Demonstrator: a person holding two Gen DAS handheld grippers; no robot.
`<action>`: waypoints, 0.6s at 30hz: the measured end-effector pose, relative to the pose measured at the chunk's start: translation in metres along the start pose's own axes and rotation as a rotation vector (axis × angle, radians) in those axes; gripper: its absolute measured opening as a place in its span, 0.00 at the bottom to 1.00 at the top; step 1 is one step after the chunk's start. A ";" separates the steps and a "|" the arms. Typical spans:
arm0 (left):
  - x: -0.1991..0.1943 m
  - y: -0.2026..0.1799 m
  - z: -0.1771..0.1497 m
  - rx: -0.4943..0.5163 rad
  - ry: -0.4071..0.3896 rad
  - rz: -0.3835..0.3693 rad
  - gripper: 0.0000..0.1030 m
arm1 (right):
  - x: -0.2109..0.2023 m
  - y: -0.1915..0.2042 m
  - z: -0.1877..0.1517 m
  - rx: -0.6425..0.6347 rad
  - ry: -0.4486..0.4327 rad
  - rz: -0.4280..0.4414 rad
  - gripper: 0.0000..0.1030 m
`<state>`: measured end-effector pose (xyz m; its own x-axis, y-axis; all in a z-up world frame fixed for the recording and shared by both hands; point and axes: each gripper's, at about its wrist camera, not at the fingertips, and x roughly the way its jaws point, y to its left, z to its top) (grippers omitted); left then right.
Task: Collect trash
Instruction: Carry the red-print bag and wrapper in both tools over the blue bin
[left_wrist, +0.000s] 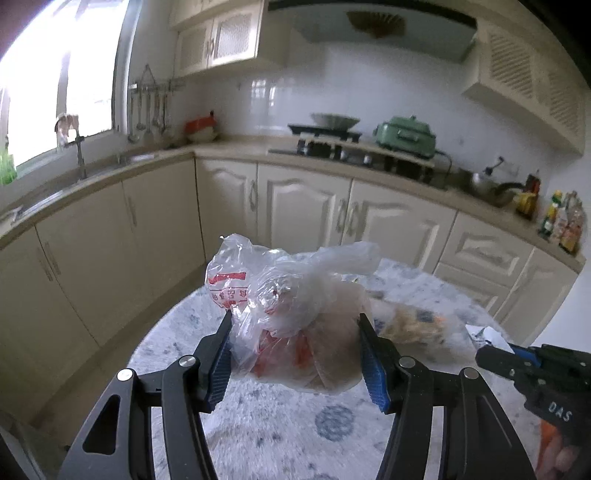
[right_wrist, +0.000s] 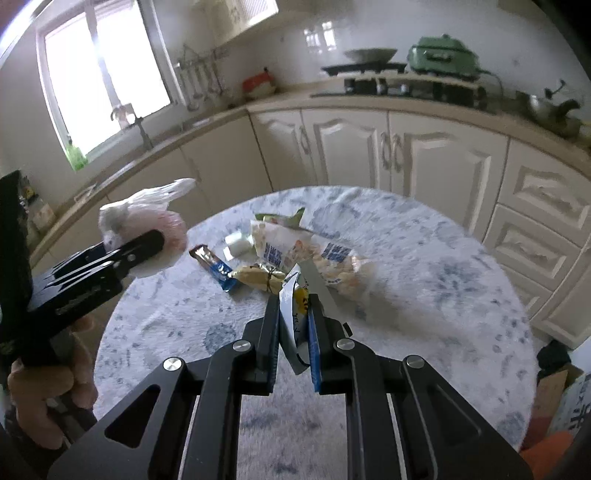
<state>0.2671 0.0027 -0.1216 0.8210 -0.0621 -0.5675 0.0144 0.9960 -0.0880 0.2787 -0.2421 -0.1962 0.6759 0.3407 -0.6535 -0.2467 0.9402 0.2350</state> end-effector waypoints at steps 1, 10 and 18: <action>-0.009 -0.003 -0.003 -0.001 -0.009 -0.006 0.54 | -0.008 -0.002 0.000 0.006 -0.011 -0.002 0.13; -0.076 -0.056 -0.022 0.074 -0.107 -0.102 0.54 | -0.078 -0.025 -0.010 0.049 -0.118 -0.061 0.13; -0.100 -0.120 -0.037 0.162 -0.151 -0.237 0.54 | -0.138 -0.072 -0.024 0.129 -0.205 -0.143 0.13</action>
<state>0.1621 -0.1132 -0.0849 0.8594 -0.2951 -0.4175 0.2960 0.9530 -0.0644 0.1863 -0.3571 -0.1399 0.8271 0.1860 -0.5304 -0.0574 0.9667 0.2494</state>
